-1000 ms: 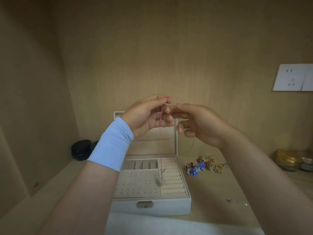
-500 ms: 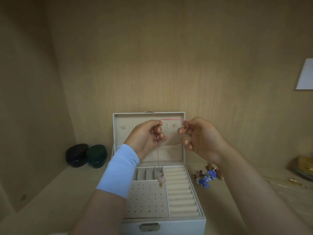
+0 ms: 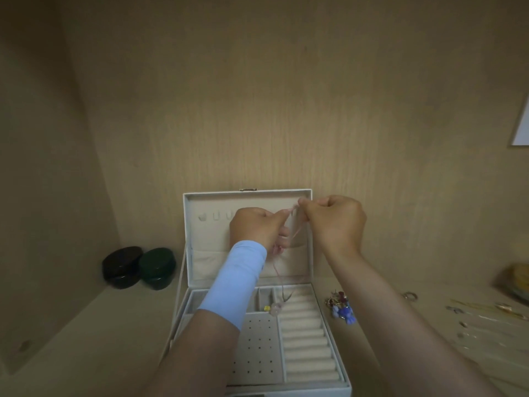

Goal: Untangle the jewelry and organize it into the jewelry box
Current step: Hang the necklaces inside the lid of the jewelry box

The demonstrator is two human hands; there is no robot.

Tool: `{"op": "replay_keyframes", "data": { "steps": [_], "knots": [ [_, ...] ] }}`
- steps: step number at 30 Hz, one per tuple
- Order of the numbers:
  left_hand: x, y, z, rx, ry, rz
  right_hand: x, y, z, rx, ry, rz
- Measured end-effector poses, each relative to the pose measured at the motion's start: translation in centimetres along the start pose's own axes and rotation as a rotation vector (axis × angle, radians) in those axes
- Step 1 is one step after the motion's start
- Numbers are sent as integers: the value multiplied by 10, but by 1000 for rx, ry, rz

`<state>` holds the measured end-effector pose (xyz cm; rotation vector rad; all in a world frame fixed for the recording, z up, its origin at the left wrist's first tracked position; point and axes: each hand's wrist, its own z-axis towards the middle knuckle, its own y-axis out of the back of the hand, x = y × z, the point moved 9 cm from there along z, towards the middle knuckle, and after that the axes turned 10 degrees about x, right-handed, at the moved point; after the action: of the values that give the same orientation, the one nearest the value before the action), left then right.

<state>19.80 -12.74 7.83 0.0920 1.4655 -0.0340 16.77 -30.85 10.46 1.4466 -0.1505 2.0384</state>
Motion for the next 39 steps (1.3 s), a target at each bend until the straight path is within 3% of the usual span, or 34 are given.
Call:
{"op": "replay_keyframes", "data": {
  "steps": [6,12,17,20,23,30,32,34,36,39],
  "knots": [
    [24,1,2,4,145,-25,-13,-7,-4,5,-73,-160],
    [31,10,-7,25,132,63,-31,-11,-18,164,-170,-186],
    [32,-1,-13,152,100,106,-35,-11,-29,245,-150,-198],
    [35,-3,-13,213,78,223,-36,-10,-28,332,-139,-216],
    [25,2,-9,204,-12,449,-29,-2,-25,380,-101,-387],
    [13,-5,-13,242,-58,-2,-20,1,-20,430,-78,-428],
    [15,-7,-14,271,-40,-21,-4,7,-21,351,41,-602],
    [14,-11,-16,312,-45,10,21,5,-26,280,271,-619],
    [9,-15,-18,366,-82,82,33,-10,-34,367,443,-578],
    [-2,-14,-18,370,-153,255,28,-36,-40,503,553,-630]
  ]
}}
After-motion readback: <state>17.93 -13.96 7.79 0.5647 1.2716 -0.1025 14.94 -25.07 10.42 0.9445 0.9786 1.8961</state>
